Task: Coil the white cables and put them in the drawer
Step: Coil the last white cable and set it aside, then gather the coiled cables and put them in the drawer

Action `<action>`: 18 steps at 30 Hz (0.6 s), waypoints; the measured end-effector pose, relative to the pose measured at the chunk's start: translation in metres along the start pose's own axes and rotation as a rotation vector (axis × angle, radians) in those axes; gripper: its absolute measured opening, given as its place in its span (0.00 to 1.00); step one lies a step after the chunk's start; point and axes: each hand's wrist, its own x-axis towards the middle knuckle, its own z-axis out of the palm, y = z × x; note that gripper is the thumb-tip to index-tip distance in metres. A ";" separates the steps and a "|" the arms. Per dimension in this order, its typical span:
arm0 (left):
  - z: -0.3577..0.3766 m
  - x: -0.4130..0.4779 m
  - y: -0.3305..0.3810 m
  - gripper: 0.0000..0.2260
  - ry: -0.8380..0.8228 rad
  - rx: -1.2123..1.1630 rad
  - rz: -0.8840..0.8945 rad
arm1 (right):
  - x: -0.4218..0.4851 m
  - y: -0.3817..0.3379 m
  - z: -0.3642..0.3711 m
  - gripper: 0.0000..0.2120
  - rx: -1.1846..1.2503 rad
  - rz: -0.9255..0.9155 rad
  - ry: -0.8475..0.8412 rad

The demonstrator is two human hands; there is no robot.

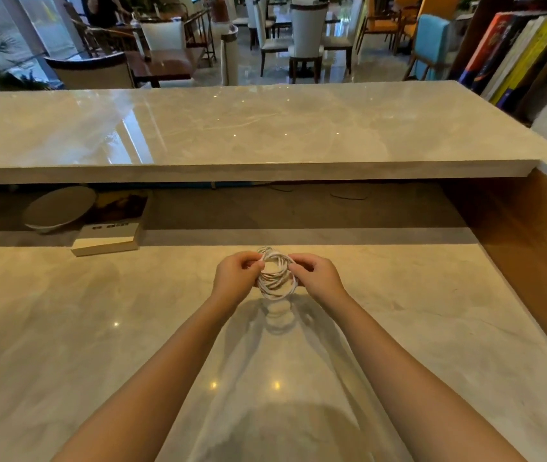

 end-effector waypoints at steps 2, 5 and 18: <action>-0.002 0.025 -0.007 0.05 0.025 0.040 0.002 | 0.020 0.003 0.010 0.11 -0.049 0.008 0.024; 0.003 0.058 -0.016 0.07 0.029 0.158 0.026 | 0.048 0.011 0.025 0.11 -0.158 0.040 0.068; 0.020 0.096 -0.053 0.25 -0.125 0.510 -0.228 | 0.068 0.039 0.052 0.14 -0.265 0.252 0.192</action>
